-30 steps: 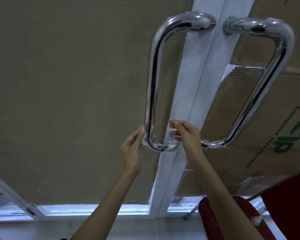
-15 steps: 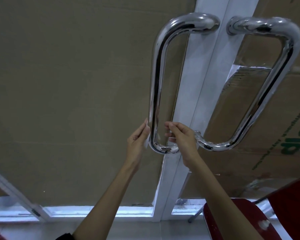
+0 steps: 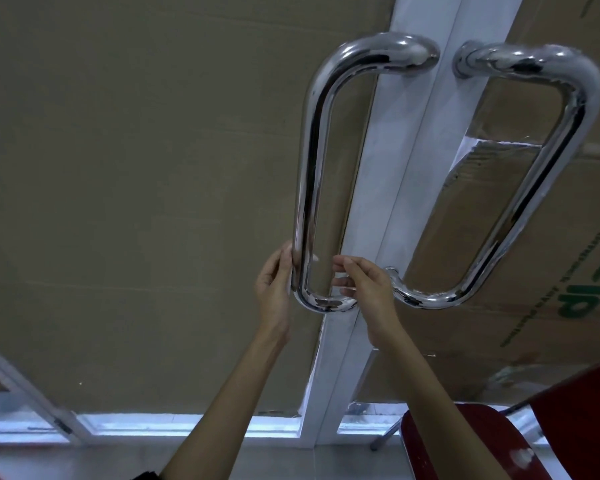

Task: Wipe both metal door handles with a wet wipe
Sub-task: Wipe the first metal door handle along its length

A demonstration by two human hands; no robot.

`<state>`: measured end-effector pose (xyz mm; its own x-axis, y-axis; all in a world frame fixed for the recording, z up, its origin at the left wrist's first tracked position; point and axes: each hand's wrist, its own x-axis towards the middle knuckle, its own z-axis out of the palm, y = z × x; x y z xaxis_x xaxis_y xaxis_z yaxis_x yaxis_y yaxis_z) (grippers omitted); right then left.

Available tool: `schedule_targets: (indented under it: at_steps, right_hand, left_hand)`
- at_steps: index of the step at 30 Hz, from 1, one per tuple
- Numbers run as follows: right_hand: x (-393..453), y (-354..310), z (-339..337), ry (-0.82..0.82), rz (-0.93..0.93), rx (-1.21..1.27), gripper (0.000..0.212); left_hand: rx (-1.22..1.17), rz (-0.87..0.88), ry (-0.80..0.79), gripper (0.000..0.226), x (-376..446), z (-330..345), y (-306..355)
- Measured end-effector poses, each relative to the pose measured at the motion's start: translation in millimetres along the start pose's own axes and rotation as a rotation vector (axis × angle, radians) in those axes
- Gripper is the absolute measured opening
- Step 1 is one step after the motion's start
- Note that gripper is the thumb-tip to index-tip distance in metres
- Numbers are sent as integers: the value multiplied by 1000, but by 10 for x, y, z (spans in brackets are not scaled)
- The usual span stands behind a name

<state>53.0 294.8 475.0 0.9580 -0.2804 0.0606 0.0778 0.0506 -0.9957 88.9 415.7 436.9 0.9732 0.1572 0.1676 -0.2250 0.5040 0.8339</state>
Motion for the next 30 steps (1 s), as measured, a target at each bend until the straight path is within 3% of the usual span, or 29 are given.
schedule_targets:
  at_steps: [2, 4, 10, 14, 17, 24, 30]
  right_hand:
    - [-1, 14, -11, 0, 2, -5, 19]
    - [-7, 46, -13, -10, 8, -6, 19]
    - [-29, 126, -28, -55, 33, -14, 19]
    - [-24, 95, -39, -78, 27, -5, 18]
    - [-31, 75, -46, -93, 21, -5, 19]
    - [-106, 100, -77, -229, 43, -62, 11]
    - [-134, 101, -121, -437, 84, -60, 27]
  left_hand:
    - [-76, 58, 139, 18, -55, 97, 15]
    - [-70, 99, 224, 14, -155, 110, -13]
    - [76, 63, 204, 15, -305, -146, -174]
    - [182, 242, 138, 12, -249, 74, 84]
    - [202, 316, 219, 17, -194, 194, 155]
    - [116, -10, 266, 13, -546, -41, -94]
    - [67, -101, 12, 10, -548, 35, 131]
